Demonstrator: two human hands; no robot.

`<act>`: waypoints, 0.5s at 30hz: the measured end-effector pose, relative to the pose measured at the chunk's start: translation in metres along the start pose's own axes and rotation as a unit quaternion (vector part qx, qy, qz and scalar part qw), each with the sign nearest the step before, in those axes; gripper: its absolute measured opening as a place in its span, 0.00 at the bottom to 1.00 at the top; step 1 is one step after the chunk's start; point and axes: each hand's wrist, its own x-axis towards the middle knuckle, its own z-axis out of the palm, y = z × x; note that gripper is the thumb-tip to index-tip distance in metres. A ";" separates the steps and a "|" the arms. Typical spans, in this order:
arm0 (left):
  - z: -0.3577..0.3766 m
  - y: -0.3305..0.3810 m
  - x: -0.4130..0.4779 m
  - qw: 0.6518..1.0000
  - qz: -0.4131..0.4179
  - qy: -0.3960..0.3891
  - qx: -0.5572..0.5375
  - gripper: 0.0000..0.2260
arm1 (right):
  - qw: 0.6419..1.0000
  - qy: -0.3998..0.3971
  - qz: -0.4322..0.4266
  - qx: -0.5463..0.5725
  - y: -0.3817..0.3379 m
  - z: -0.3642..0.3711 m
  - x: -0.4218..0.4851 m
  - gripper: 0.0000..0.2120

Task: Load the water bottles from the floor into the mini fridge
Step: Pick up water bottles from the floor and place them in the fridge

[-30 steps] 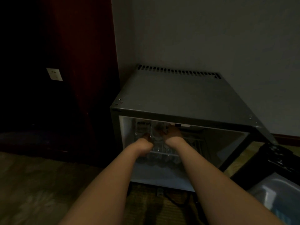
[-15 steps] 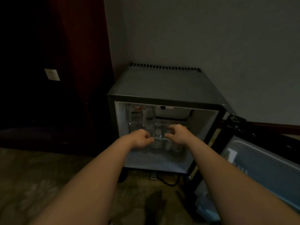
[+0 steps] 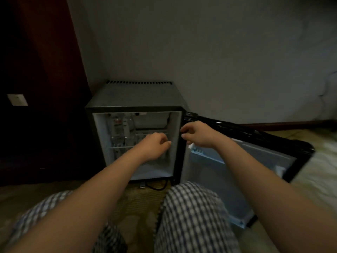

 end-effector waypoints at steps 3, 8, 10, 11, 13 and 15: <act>0.015 0.051 -0.015 0.997 0.059 -0.034 0.019 0.13 | 1.000 0.012 0.020 -0.010 0.026 -0.024 -0.057 0.13; 0.062 0.127 -0.057 0.984 0.132 -0.108 0.056 0.15 | 0.994 0.000 0.080 -0.073 0.077 -0.038 -0.160 0.16; 0.088 0.144 -0.072 0.978 0.131 -0.153 0.049 0.16 | 0.989 -0.015 0.125 -0.073 0.097 -0.035 -0.202 0.17; 0.100 0.150 -0.078 0.974 0.134 -0.175 0.054 0.15 | 0.988 -0.009 0.141 -0.070 0.108 -0.033 -0.219 0.17; 0.133 0.163 -0.094 0.963 0.151 -0.211 0.071 0.15 | 0.986 0.012 0.167 -0.023 0.135 -0.023 -0.264 0.16; 0.155 0.164 -0.107 0.955 0.167 -0.230 0.083 0.14 | 0.981 0.034 0.186 0.032 0.155 -0.007 -0.292 0.14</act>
